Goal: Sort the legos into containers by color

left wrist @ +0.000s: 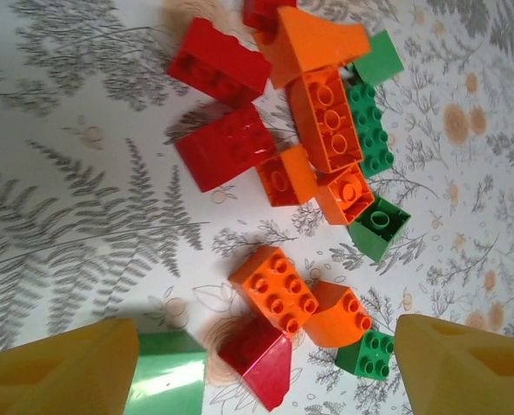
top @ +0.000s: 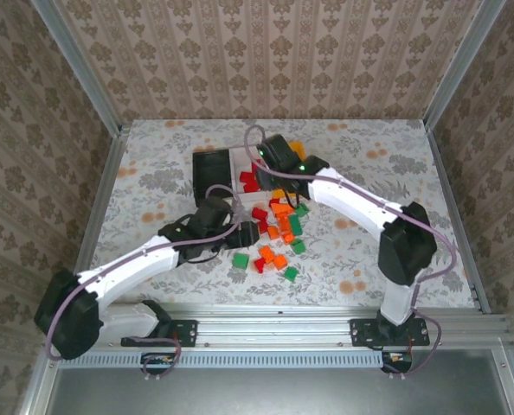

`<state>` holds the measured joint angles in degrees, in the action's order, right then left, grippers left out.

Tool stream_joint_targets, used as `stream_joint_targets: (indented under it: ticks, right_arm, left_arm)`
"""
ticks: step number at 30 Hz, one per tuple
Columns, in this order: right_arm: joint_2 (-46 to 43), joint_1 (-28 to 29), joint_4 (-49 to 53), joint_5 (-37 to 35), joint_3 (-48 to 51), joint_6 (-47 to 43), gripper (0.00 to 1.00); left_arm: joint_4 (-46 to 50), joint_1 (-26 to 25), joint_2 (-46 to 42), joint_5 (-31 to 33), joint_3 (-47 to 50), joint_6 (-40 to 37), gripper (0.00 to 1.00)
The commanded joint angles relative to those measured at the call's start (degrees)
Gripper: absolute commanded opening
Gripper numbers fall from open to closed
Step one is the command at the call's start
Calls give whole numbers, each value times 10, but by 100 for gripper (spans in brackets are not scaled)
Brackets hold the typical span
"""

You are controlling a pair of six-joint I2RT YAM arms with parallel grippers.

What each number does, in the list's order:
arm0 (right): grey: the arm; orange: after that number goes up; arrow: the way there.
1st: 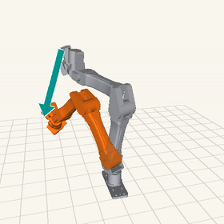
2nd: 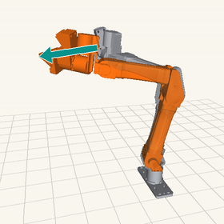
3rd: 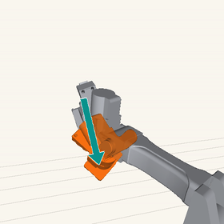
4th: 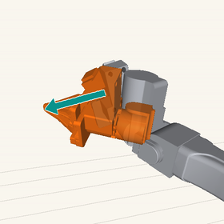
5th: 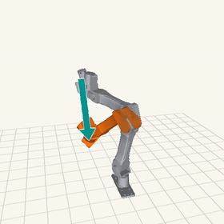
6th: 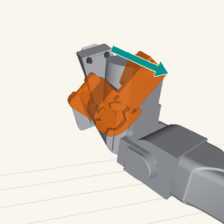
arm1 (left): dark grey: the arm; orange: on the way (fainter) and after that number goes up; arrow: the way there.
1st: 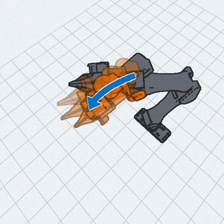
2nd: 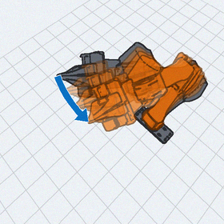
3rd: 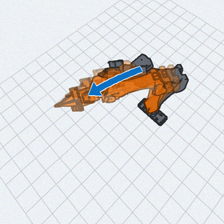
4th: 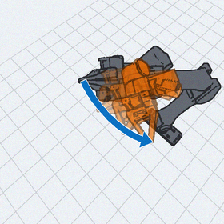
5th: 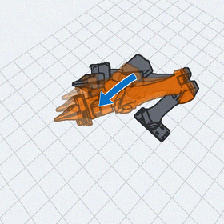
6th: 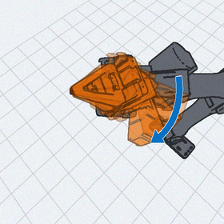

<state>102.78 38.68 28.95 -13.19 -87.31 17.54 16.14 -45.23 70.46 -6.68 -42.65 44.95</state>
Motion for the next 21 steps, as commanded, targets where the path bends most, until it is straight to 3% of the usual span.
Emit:
stream_joint_targets:
  ticks: [1, 8, 12, 21]
  right_arm:
    - [-34, -1, -20, -26, 109, 33, 41]
    - [-104, -42, -27, -24, 225, 50, 41]
    - [-121, -55, -33, -26, 245, 45, 43]
    - [-146, -87, -55, -26, 278, 44, 47]
  left_arm:
    - [1, -24, 54, 25, -37, -29, 76]
    - [40, -64, 197, 46, -138, -9, 63]
    - [87, -83, 238, 79, -174, 11, 64]
    - [140, -102, 284, 87, -201, 68, 66]
